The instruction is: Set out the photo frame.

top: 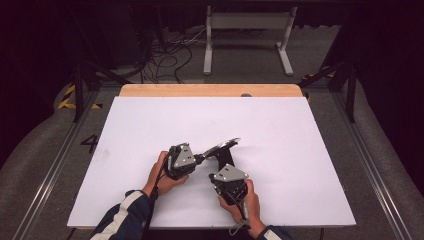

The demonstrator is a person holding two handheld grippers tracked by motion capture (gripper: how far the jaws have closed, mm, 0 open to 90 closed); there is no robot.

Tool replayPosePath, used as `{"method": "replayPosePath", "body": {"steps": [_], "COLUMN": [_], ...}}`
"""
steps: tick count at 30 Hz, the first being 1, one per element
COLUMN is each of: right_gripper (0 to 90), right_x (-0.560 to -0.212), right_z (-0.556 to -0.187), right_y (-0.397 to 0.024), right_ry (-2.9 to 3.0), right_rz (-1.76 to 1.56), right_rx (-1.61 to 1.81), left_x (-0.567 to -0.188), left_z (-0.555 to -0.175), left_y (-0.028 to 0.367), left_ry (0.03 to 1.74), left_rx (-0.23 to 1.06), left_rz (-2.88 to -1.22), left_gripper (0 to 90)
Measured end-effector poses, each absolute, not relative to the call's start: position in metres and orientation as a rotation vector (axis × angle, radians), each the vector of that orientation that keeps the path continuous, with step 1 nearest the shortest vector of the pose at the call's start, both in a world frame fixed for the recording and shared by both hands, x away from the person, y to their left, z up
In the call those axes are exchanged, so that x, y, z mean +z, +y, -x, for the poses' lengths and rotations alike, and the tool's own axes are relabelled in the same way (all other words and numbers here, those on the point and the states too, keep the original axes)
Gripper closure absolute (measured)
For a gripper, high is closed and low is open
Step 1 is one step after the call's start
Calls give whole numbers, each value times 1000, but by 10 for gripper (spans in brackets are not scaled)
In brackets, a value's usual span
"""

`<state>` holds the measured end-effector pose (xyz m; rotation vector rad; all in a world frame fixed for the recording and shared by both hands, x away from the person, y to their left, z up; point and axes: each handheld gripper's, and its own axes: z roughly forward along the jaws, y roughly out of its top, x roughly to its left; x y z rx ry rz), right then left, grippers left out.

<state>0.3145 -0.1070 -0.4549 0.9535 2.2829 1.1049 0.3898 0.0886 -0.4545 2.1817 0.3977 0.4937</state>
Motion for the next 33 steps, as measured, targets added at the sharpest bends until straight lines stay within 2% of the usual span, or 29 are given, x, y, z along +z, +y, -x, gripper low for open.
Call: {"method": "replayPosePath", "body": {"steps": [5,9,13,17,22,33], "right_gripper": [900,900,900,900,900,900], "right_x": [-455,-455,-455,-455,-455,-452], "right_z": [-314,-314,-313,-313,-313,-316], "right_y": [-108,-108,-110,-111,-116,-136], "right_ry": [2285,2284,2281,2271,2258,2274], "right_rz": [-955,-953,-958,-961,-982,-988], "right_rx": [1107,1108,1105,1099,1096,1139], "left_x": [-454,-456,-454,-453,-451,-449], "left_z": [-389,-390,-391,-388,-384,-379], "left_y": [85,79,76,74,70,66], "left_ry": [387,404,425,407,376,334], "left_rx": [493,493,507,524,574,552], "left_rz": [-2180,-2162,-2125,-2119,-2138,-2150], "left_gripper": [753,628,653,759,780,777]}}
